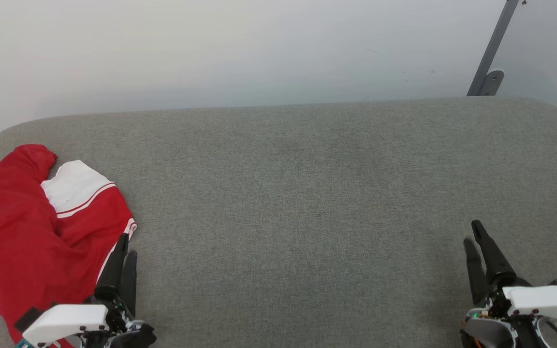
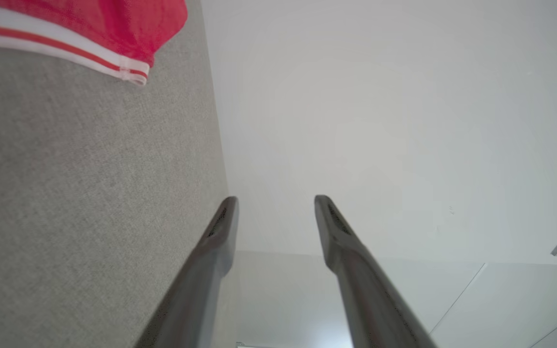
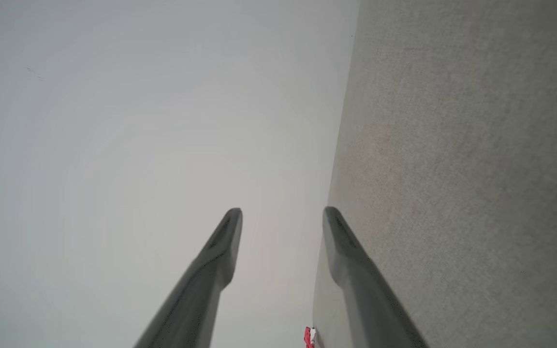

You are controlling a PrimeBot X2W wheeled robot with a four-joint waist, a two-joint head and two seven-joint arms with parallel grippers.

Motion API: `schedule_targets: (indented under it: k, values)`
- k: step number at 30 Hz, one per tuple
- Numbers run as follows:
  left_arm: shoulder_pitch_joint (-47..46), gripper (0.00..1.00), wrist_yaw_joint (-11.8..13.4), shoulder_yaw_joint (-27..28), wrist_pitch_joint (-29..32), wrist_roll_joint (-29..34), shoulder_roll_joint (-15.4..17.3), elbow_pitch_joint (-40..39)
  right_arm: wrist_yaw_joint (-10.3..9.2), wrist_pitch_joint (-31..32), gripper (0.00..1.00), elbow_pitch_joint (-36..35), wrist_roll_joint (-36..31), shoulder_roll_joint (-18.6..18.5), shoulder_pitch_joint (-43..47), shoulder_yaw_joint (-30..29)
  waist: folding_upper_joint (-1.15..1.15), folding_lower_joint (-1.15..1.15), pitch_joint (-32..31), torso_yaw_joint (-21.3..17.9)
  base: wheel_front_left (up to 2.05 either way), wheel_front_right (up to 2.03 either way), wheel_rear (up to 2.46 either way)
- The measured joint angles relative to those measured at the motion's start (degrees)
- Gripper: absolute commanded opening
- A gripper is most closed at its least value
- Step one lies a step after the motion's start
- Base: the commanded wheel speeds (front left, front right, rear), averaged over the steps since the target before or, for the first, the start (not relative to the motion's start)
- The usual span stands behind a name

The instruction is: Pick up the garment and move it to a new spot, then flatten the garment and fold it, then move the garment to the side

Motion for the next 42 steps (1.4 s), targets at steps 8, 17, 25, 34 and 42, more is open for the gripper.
schedule_targets:
  k: [8, 17, 25, 34, 42]
  values:
    - [-0.45, 1.00, 0.03, -0.07, -1.10, 1.01, 0.66, 0.32, 0.00, -0.41, 1.00, 1.33, -0.82, -0.49, -1.77, 0.35, 0.00, 0.00, 0.06, 0.05, 0.00, 0.00, 0.00]
    - [-1.57, 1.00, 0.05, -2.18, -4.41, 8.72, 3.34, 0.81, 0.00, -3.66, 1.00, 1.96, -6.03, -3.31, -4.43, 3.50, 0.00, 0.00, 0.28, 0.14, 0.00, 0.00, 0.00]
    - [-1.69, 1.00, 0.91, -2.12, -6.26, 20.76, 3.55, 0.12, 0.00, -6.31, 1.00, 4.13, -14.97, -6.23, -6.45, 7.03, 0.00, 0.00, 0.47, 0.23, 0.00, 0.00, 0.00]
    - [-1.54, 1.00, 1.78, -1.68, -8.53, 33.89, 3.33, -1.07, 0.00, -8.38, 1.00, 4.32, -28.64, -6.81, -7.55, 6.58, 0.00, 0.00, 0.64, 0.23, 0.00, 0.00, 0.00]
    - [-1.40, 1.00, 2.46, -2.08, -10.13, 42.68, 3.50, -1.81, 0.00, -10.11, 1.00, 3.54, -39.63, -7.03, -8.04, 6.58, 0.00, 0.00, 0.70, 0.17, 0.00, 0.00, 0.00]
